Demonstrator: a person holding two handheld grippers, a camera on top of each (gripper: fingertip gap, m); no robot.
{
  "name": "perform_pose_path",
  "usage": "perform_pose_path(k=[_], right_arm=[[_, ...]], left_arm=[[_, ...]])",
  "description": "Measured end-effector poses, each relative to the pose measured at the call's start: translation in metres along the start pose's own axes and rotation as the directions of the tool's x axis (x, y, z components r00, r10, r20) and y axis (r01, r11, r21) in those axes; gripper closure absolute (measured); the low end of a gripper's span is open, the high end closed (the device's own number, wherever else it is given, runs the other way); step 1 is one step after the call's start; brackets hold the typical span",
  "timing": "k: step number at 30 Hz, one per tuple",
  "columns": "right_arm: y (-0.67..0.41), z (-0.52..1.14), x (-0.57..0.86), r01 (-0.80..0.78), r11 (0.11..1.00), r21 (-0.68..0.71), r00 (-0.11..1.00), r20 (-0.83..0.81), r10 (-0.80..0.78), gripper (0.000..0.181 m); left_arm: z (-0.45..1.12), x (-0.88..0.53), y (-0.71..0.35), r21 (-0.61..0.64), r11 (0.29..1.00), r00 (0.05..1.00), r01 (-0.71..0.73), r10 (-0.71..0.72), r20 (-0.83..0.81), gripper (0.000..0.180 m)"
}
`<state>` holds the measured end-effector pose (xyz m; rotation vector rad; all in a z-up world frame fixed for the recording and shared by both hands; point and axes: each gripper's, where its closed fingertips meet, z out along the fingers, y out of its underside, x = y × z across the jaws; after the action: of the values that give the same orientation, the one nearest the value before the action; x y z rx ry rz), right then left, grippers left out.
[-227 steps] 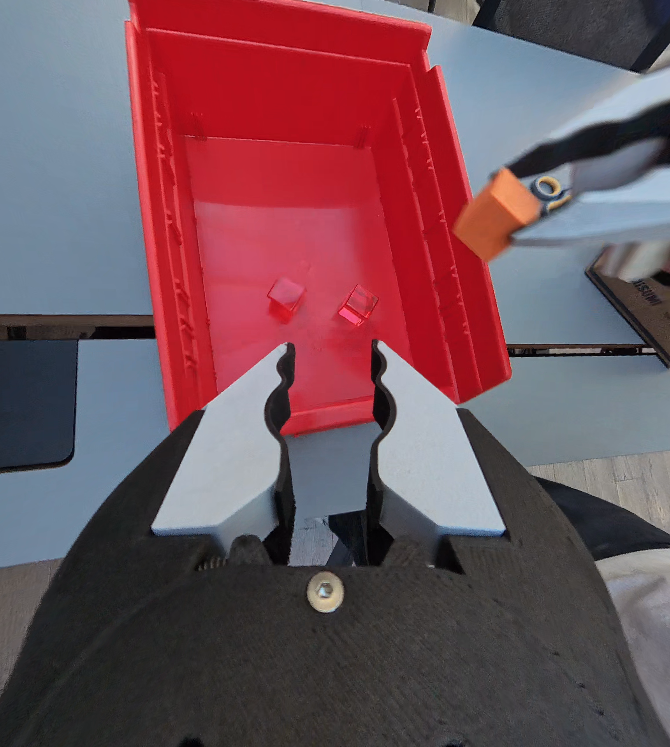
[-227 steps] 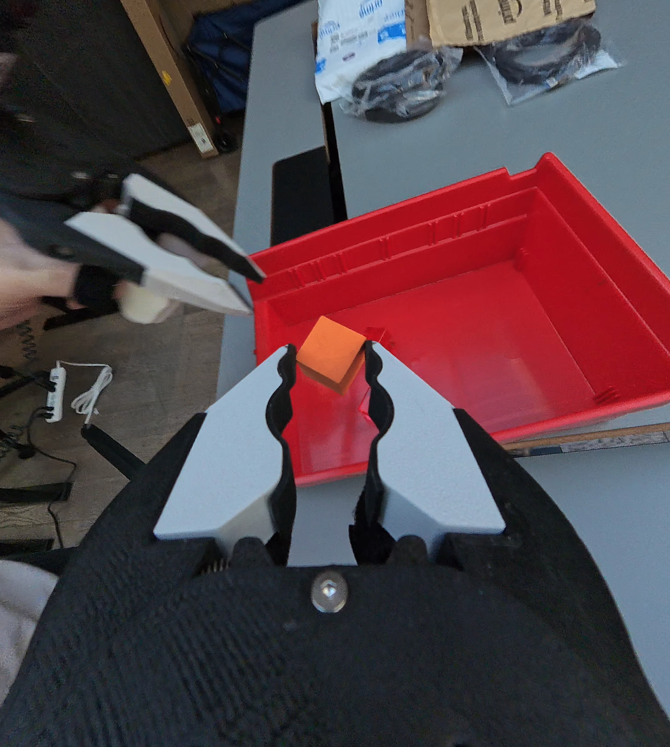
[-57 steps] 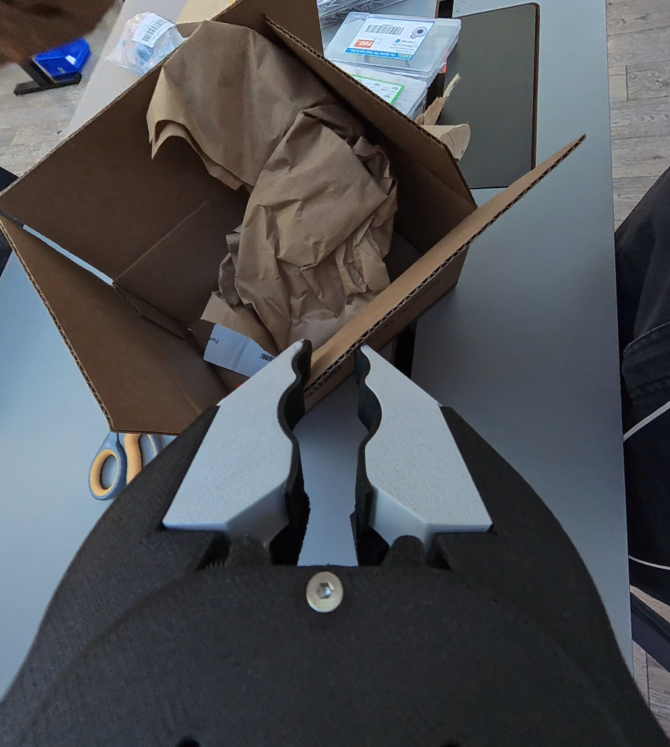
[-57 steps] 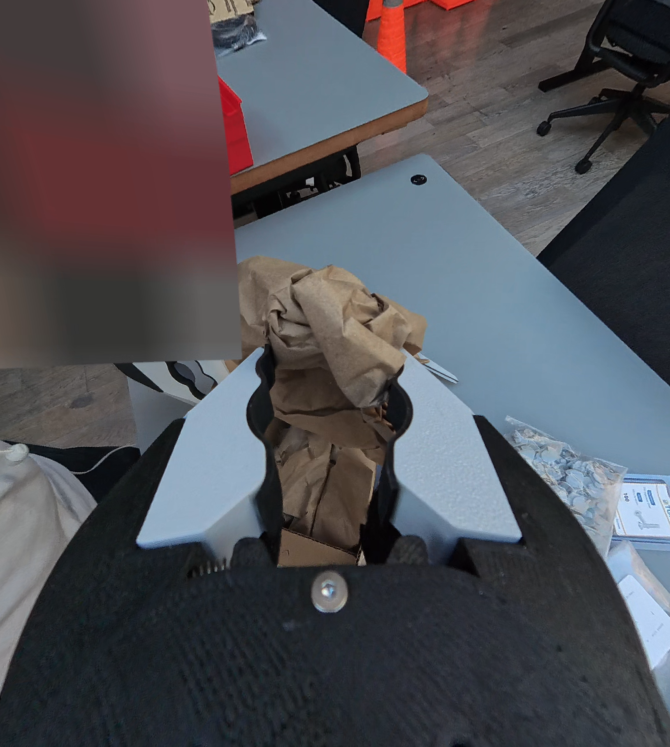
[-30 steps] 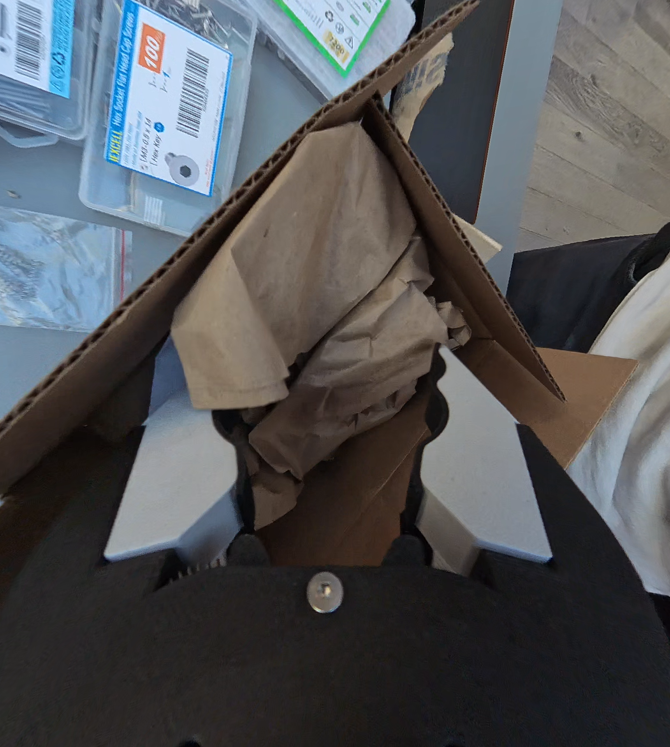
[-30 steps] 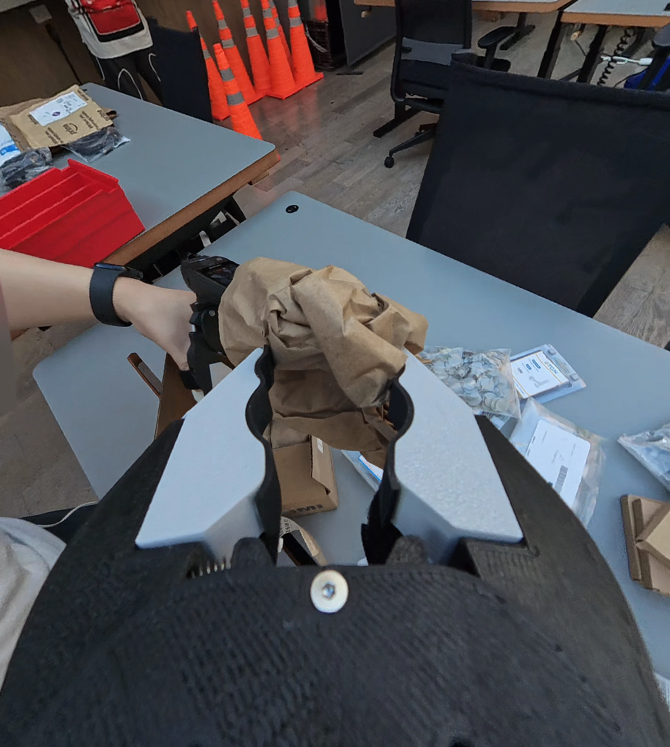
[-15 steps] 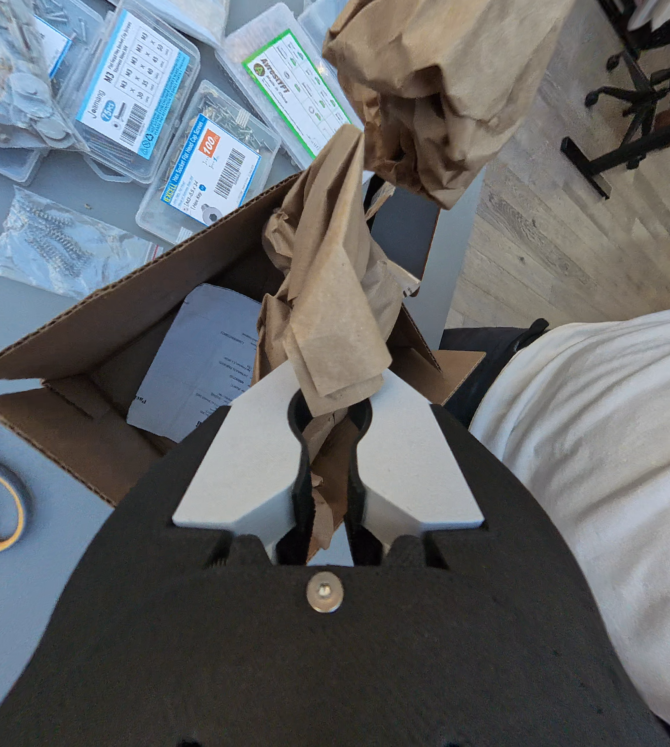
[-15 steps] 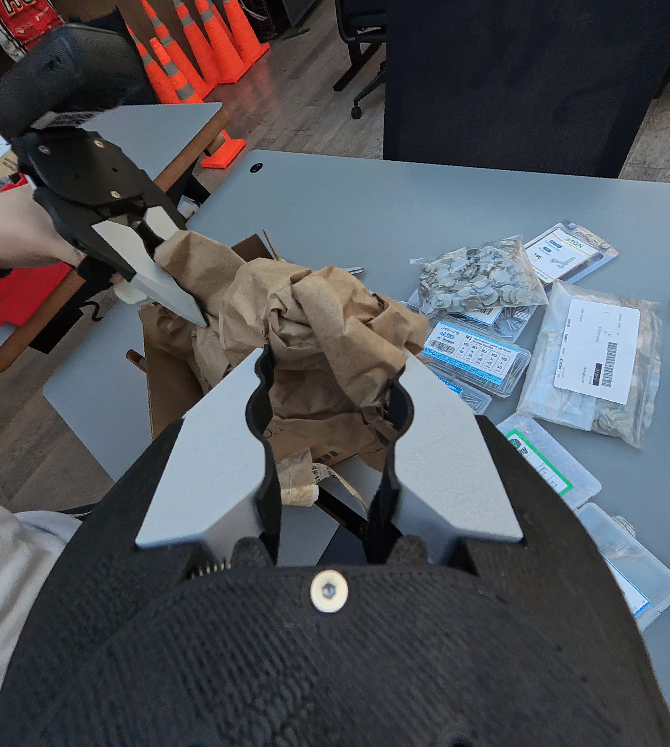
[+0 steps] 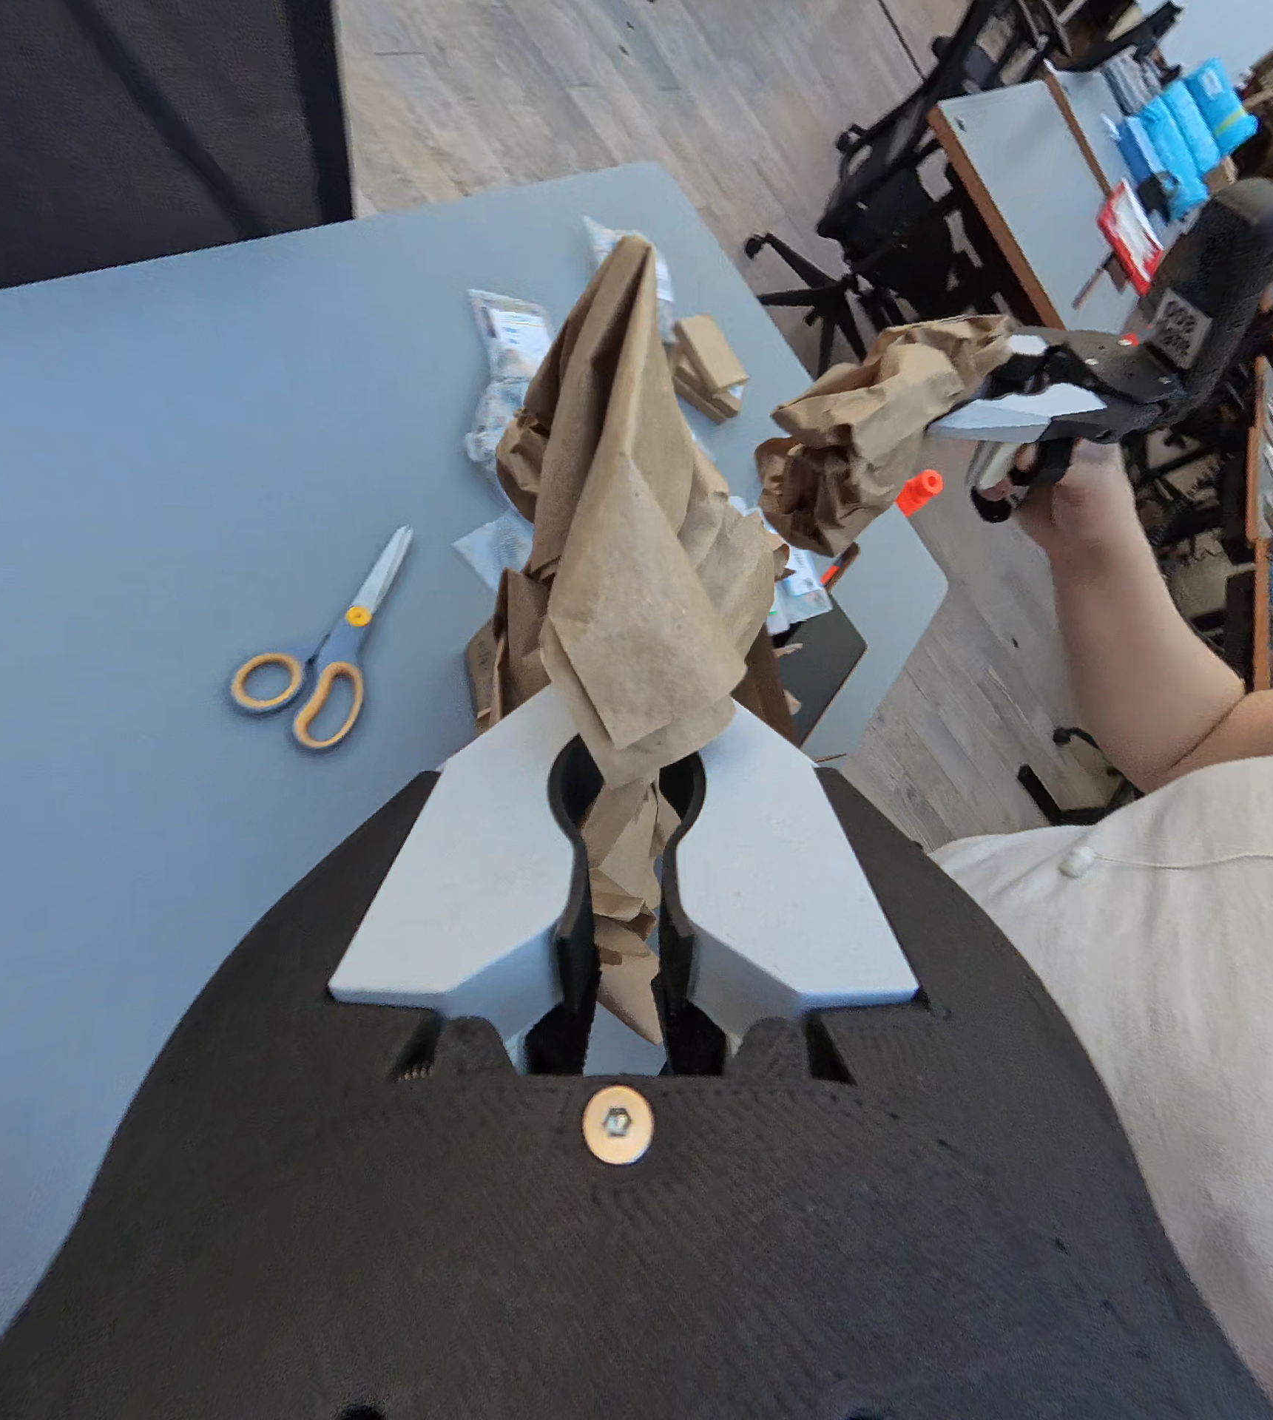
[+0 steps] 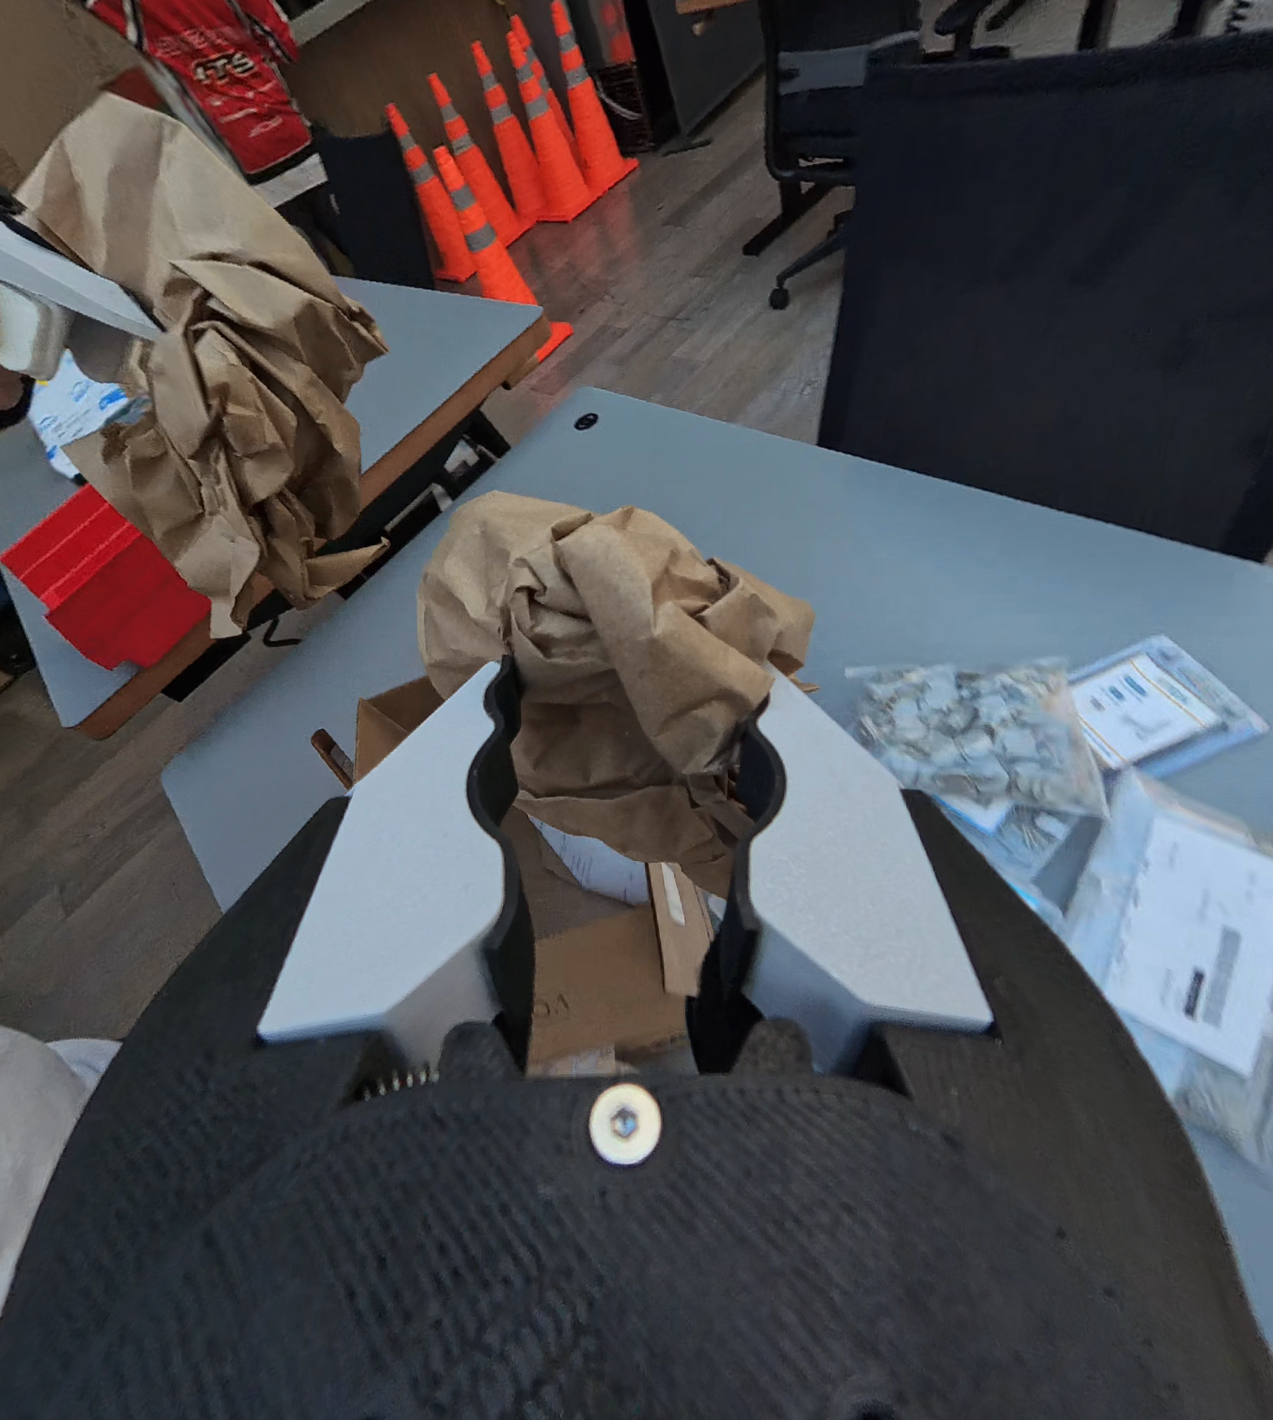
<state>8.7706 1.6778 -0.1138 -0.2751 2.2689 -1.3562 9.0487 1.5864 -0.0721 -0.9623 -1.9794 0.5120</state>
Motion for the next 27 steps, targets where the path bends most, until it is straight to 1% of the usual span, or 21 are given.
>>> perform_pose_path(k=[2,4,5,7,9,12,14,17,20,21,22,23,24,25,26,27], right_arm=[[-0.024,0.049,-0.020,0.041,0.999,-0.036,0.994,0.102,-0.037,0.126],[-0.044,0.112,-0.043,0.063,0.994,-0.086,0.977,0.209,-0.043,0.126],[-0.052,0.147,-0.054,0.063,0.991,-0.117,0.968,0.249,-0.032,0.126],[-0.057,0.222,-0.073,0.113,0.972,-0.205,0.953,0.301,-0.048,0.126],[-0.043,0.297,-0.076,0.178,0.921,-0.346,0.956,0.283,-0.078,0.126],[0.003,0.383,-0.064,0.249,0.786,-0.566,0.962,0.235,-0.136,0.126],[0.031,0.420,-0.056,0.234,0.726,-0.647,0.970,0.205,-0.130,0.126],[0.062,0.456,-0.052,0.169,0.697,-0.697,0.981,0.186,-0.051,0.124],[0.082,0.472,-0.041,0.115,0.695,-0.710,0.990,0.143,-0.019,0.113],[0.082,0.471,-0.035,0.105,0.697,-0.709,0.992,0.119,-0.028,0.107],[0.076,0.467,-0.031,0.115,0.713,-0.692,0.992,0.115,-0.048,0.104],[0.060,0.460,-0.027,0.143,0.749,-0.647,0.990,0.109,-0.094,0.104],[0.037,0.447,-0.023,0.198,0.797,-0.571,0.980,0.087,-0.181,0.107],[0.009,0.427,-0.026,0.282,0.843,-0.458,0.957,0.074,-0.280,0.110],[-0.018,0.397,-0.035,0.361,0.870,-0.335,0.929,0.051,-0.366,0.108],[-0.038,0.359,-0.049,0.424,0.878,-0.222,0.904,0.039,-0.427,0.104]], left_arm=[[-0.024,-0.044,0.017,-0.009,0.998,0.994,0.066,-0.065,0.087,0.173],[-0.035,-0.091,0.042,-0.047,0.989,0.976,0.140,-0.130,0.174,0.173],[-0.035,-0.112,0.057,-0.077,0.981,0.967,0.180,-0.162,0.196,0.173],[-0.026,-0.150,0.082,-0.108,0.959,0.951,0.262,-0.237,0.200,0.173],[-0.015,-0.187,0.101,-0.113,0.929,0.925,0.352,-0.327,0.195,0.173],[-0.004,-0.235,0.114,-0.087,0.890,0.884,0.447,-0.425,0.195,0.173],[0.003,-0.255,0.113,-0.057,0.879,0.872,0.474,-0.460,0.165,0.173],[0.018,-0.282,0.117,-0.037,0.857,0.850,0.515,-0.504,0.151,0.171],[0.034,-0.301,0.127,-0.049,0.821,0.818,0.568,-0.558,0.142,0.166],[0.036,-0.305,0.128,-0.041,0.813,0.809,0.581,-0.571,0.140,0.161],[0.034,-0.308,0.124,-0.011,0.811,0.805,0.585,-0.579,0.130,0.155],[0.030,-0.309,0.116,0.039,0.820,0.813,0.571,-0.571,0.115,0.151],[0.024,-0.308,0.110,0.087,0.834,0.826,0.545,-0.552,0.117,0.147],[0.016,-0.306,0.104,0.129,0.855,0.845,0.502,-0.516,0.137,0.142],[0.008,-0.300,0.100,0.161,0.882,0.868,0.443,-0.467,0.169,0.136],[0.000,-0.291,0.096,0.183,0.906,0.887,0.381,-0.414,0.205,0.132]])
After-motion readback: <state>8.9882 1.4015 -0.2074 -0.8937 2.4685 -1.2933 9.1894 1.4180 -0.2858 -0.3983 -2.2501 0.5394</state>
